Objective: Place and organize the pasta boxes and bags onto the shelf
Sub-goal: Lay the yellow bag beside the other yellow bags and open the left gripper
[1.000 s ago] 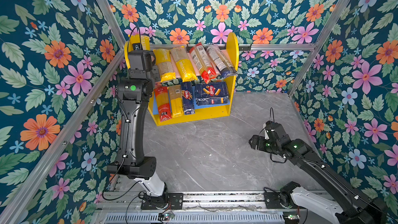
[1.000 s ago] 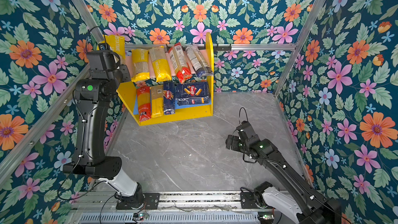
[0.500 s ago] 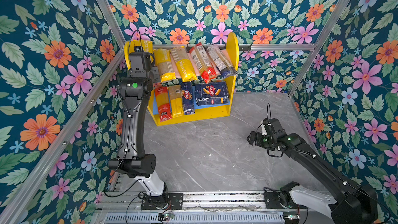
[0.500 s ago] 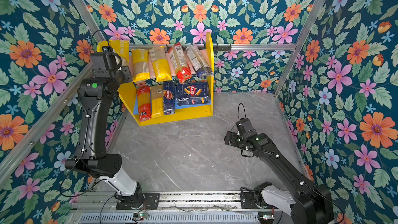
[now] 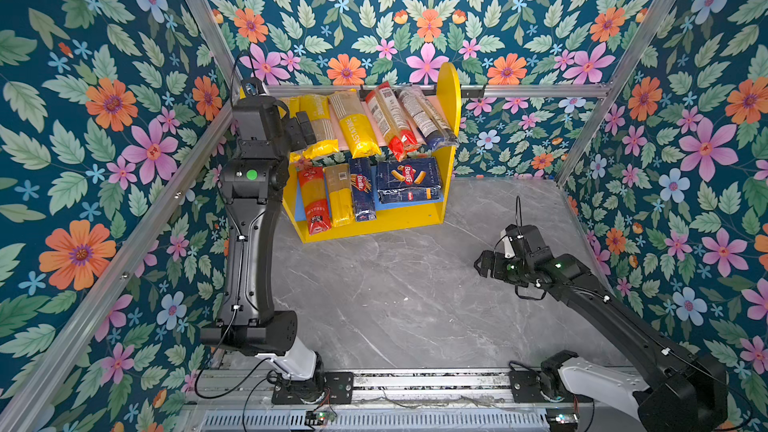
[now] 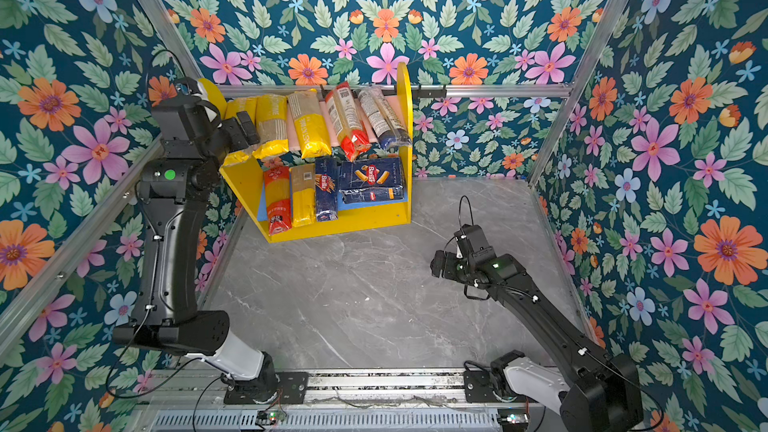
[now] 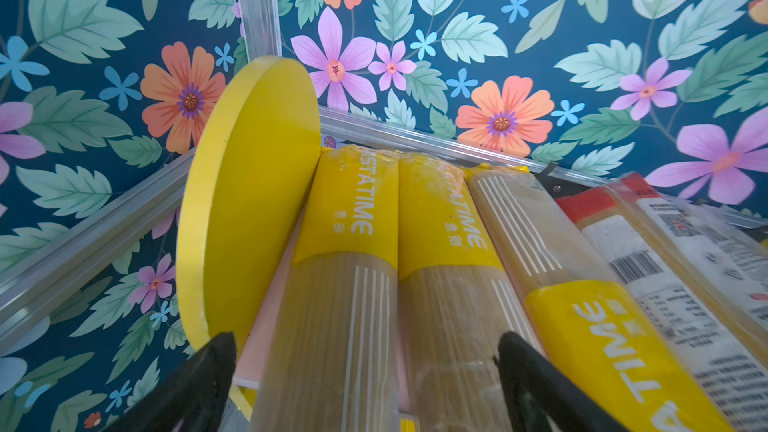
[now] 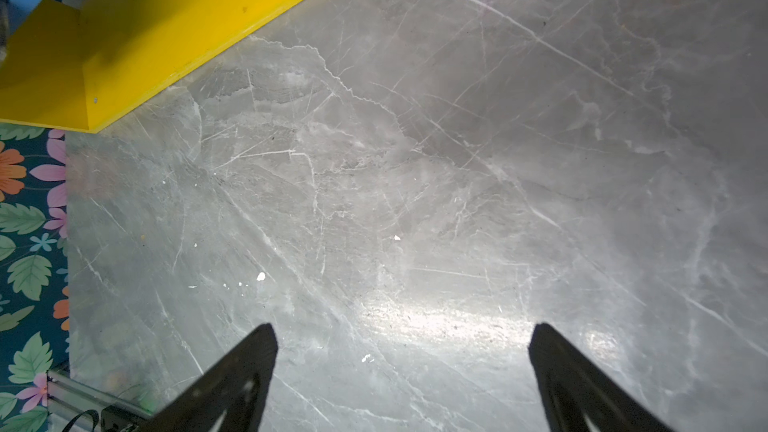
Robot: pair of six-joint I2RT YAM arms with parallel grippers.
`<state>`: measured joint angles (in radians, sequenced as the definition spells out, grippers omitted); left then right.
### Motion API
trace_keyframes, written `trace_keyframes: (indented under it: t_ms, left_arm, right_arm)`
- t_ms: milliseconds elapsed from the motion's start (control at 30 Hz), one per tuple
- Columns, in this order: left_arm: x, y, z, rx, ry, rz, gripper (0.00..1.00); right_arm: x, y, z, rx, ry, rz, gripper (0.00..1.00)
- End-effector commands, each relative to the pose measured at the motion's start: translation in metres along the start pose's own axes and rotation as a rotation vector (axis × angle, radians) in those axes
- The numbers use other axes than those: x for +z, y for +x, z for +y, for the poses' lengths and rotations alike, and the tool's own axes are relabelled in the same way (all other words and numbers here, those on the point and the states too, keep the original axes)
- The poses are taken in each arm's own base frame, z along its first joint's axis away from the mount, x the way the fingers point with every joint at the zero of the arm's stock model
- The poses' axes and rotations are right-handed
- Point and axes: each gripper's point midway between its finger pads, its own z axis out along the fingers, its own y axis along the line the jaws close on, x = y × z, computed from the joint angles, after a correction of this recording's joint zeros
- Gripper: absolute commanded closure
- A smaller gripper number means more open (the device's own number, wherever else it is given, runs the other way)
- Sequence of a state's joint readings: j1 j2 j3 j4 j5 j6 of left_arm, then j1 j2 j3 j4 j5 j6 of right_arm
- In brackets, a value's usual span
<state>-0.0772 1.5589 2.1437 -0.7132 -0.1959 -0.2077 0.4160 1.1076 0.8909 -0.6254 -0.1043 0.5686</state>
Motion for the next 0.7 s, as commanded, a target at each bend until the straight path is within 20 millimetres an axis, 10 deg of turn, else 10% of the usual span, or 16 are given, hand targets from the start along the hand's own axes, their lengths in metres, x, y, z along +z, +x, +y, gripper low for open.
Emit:
trace_keyframes:
  t_ms: [0,333,667]
  left_arm:
    - [-0.017,-0.004,-0.004,-0.047,0.054,-0.035,0.00]
    - [-0.074,0.043,0.009,-0.100,0.114,-0.043,0.04]
    - [-0.046,0.033,-0.048,-0.097,0.245,0.012,0.14]
  right_arm:
    - [-0.006,-0.004,0.004,-0.019,-0.013,-0.014,0.03]
    - [-0.023,-0.002,0.004,-0.038,-0.020,-0.032,0.02]
    - [-0.036,0.003,-0.002,-0.026,-0.016,-0.060,0.02]
